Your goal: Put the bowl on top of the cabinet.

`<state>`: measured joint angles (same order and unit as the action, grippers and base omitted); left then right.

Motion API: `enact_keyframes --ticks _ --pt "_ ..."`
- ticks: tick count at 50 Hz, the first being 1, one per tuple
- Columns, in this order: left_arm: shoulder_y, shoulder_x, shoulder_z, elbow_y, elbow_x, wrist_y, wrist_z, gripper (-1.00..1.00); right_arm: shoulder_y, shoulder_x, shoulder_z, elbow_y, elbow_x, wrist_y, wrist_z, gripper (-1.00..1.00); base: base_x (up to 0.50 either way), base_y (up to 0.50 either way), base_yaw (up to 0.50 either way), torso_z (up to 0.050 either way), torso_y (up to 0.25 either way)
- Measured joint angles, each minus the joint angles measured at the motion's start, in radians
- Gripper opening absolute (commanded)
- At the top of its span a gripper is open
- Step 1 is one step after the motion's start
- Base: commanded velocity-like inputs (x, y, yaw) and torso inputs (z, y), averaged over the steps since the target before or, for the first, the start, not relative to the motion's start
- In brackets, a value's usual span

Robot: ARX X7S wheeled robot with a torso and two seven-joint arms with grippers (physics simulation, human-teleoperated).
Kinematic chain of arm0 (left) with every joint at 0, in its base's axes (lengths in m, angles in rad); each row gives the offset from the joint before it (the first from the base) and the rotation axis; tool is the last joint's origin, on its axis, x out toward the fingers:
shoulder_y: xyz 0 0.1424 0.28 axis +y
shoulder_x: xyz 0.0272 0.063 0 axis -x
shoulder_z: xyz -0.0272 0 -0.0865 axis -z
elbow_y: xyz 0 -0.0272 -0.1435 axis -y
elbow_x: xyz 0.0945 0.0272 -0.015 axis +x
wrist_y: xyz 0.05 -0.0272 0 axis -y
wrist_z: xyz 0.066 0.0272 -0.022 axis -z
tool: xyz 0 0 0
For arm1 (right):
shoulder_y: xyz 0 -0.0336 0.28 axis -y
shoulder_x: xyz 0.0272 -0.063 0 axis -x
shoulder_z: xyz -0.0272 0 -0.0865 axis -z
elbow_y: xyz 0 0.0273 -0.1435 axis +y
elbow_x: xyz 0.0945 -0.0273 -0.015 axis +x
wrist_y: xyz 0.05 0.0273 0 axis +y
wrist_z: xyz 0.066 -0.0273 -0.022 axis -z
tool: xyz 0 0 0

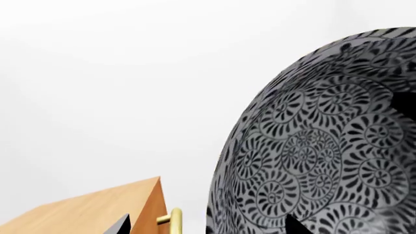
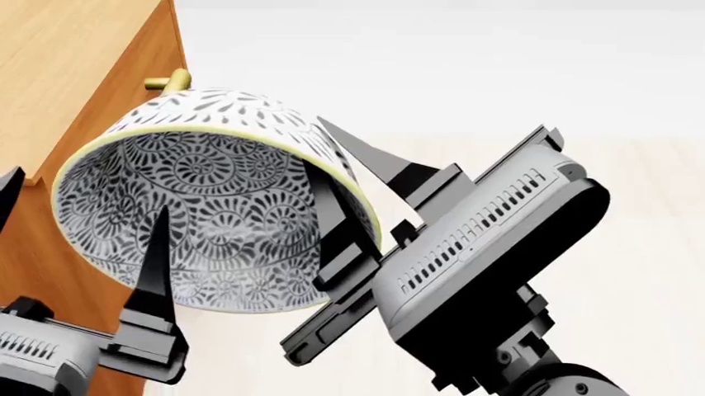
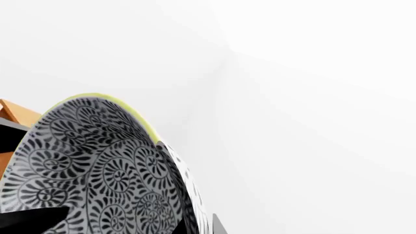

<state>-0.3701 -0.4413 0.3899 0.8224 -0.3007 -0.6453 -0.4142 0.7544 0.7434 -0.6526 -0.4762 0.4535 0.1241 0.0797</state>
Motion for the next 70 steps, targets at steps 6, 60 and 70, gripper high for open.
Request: enact_keyframes --ticks 6,60,70 --pt "-0.001 0.0 -0.003 -0.012 -0.002 0.005 0.0 1.0 0.0 0.0 -0.001 -0.002 -0.001 0.001 0.0 -1.0 0.0 0.0 0.0 0.0 0.0" --pt "-0.02 0.003 0.006 -0.008 -0.05 0.005 0.002 -1.0 0.004 0.001 0.009 0.004 -0.009 0.021 0.017 1.0 0.0 0.0 0.0 0.0 0.0" --pt "-0.02 0.001 -0.001 -0.006 -0.057 0.005 -0.002 -1.0 0.007 0.003 0.008 0.002 -0.012 0.031 0.019 1.0 0.0 0.0 0.0 0.0 0.0"
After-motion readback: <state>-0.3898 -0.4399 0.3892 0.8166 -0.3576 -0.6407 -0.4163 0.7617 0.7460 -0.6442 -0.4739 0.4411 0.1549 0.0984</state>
